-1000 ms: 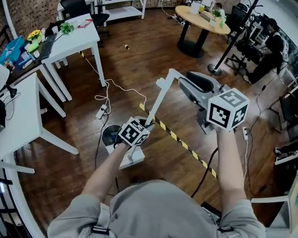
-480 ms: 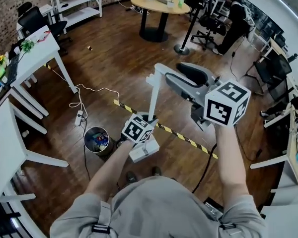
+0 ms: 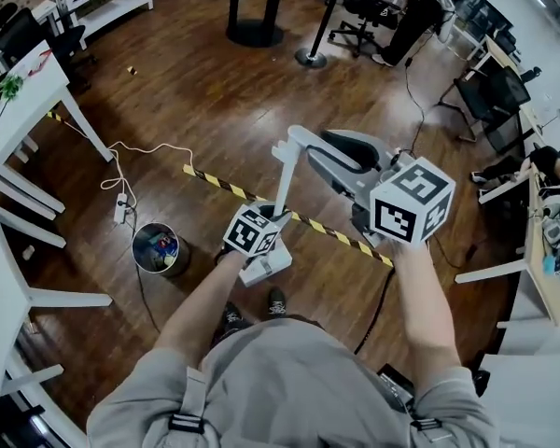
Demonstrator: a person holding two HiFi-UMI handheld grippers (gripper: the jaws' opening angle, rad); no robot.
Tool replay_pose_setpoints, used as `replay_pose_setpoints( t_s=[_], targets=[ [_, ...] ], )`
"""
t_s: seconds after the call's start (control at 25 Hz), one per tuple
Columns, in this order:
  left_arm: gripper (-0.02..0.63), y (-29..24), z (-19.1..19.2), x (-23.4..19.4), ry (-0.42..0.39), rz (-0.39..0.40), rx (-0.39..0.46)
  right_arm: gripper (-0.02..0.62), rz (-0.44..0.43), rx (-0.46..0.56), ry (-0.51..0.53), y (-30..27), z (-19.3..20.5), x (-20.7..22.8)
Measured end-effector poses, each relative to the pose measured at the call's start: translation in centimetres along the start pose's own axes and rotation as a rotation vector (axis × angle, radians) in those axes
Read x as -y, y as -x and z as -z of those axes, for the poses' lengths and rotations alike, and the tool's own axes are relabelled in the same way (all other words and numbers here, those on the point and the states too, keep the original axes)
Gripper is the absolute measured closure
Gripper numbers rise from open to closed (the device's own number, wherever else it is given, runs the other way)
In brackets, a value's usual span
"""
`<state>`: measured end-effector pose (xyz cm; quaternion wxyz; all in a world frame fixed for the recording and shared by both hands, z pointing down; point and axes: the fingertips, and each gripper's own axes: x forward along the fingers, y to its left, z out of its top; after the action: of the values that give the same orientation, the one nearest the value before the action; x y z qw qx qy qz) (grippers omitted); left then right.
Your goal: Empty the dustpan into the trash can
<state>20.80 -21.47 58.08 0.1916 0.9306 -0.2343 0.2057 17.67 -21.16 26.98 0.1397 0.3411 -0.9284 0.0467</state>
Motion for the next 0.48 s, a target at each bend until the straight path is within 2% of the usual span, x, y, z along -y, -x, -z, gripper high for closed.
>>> replay_pose_setpoints(
  t_s=[0.04, 0.12, 0.16, 0.28, 0.44, 0.48],
  targets=[
    [0.51, -0.3, 0.4, -0.2, 0.017, 0.004, 0.005, 0.466, 0.005, -0.001, -0.003, -0.2, 1.0, 0.3],
    [0.412, -0.5, 1.9, -0.9, 0.054, 0.007, -0.01, 0.466, 0.008, -0.001, -0.009, -1.0, 3.0, 0.8],
    [0.389, -0.4, 2.9, -1.3, 0.074, 0.0, -0.027, 0.466, 0.008, -0.001, -0.01, -1.6, 4.0, 0.9],
    [0.388, 0.8, 5.6, -2.3, 0.143, -0.045, -0.053, 0.467, 0.013, -0.008, 0.004, -3.2, 7.3, 1.4],
    [0.391, 3.5, 7.9, -2.8, 0.237, -0.104, -0.039, 0.468, 0.055, -0.023, 0.045, -4.8, 12.6, 2.7],
    [0.41, 4.3, 8.3, -2.8, 0.249, -0.116, -0.03, 0.468, 0.063, -0.031, 0.042, -5.3, 14.0, 3.1]
  ],
)
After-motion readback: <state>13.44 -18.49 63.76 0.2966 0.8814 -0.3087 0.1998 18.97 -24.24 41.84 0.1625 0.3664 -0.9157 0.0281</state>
